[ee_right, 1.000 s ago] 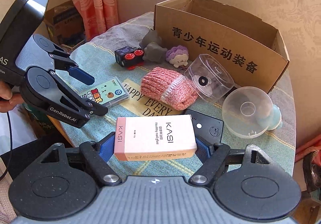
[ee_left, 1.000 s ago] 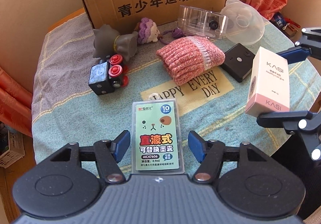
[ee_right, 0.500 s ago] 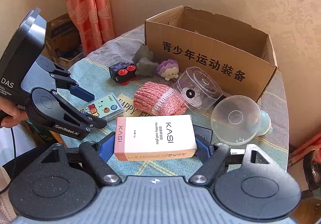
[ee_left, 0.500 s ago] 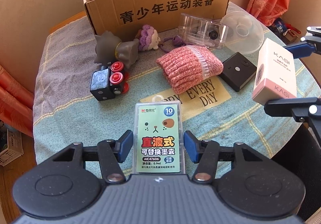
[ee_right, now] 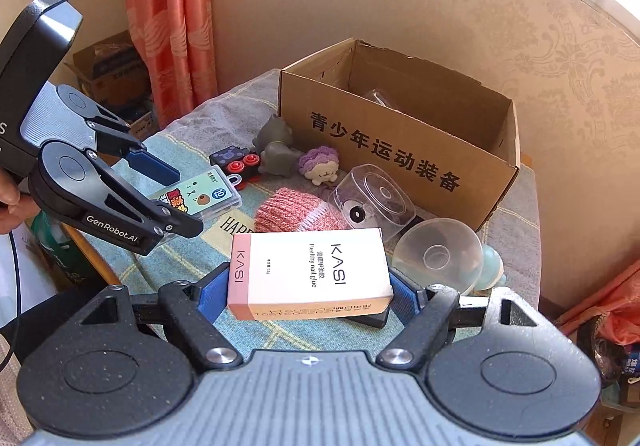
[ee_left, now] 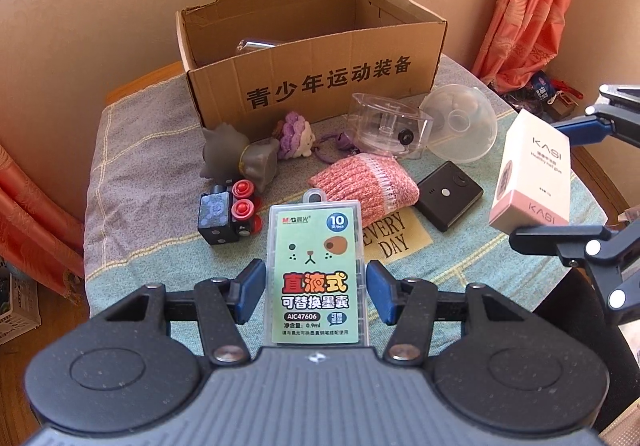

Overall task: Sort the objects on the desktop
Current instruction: 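Carry the card and KASI box over the box and release both inside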

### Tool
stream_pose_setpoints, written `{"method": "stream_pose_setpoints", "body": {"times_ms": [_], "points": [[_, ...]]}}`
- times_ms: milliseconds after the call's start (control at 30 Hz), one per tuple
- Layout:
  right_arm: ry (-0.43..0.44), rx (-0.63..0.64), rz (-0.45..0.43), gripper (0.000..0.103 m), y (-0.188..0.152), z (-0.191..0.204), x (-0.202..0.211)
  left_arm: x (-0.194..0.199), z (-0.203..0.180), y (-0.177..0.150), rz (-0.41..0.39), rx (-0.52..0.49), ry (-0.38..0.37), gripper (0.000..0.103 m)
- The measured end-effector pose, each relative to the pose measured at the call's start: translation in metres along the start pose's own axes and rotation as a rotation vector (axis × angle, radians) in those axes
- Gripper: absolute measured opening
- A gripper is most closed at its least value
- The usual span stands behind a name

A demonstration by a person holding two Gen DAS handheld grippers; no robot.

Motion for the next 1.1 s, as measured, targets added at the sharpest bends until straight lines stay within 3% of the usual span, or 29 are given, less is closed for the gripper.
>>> {"method": "stream_pose_setpoints", "body": {"times_ms": [467,1100], "points": [[-0.043,0.008,-0.062,0.084,0.033,-0.013,0.021,0.019,-0.004,0.045,-0.069,-0.010,-0.004,0.055],[-0.065,-0.031,-0.094,0.084,0.102,-0.068,-0.003,0.016,0.011,0.141,-0.125,-0.042,0.023,0.055]]}}
Point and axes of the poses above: each gripper's, at about its wrist camera, not at the fingertips, and x roughly against the way its jaws point, z to its left, y to its top, the point moved 7 cm from there along -x, roughly the way its jaws point, and after that the axes turned 1 degree about -z, right-handed, at the moved point
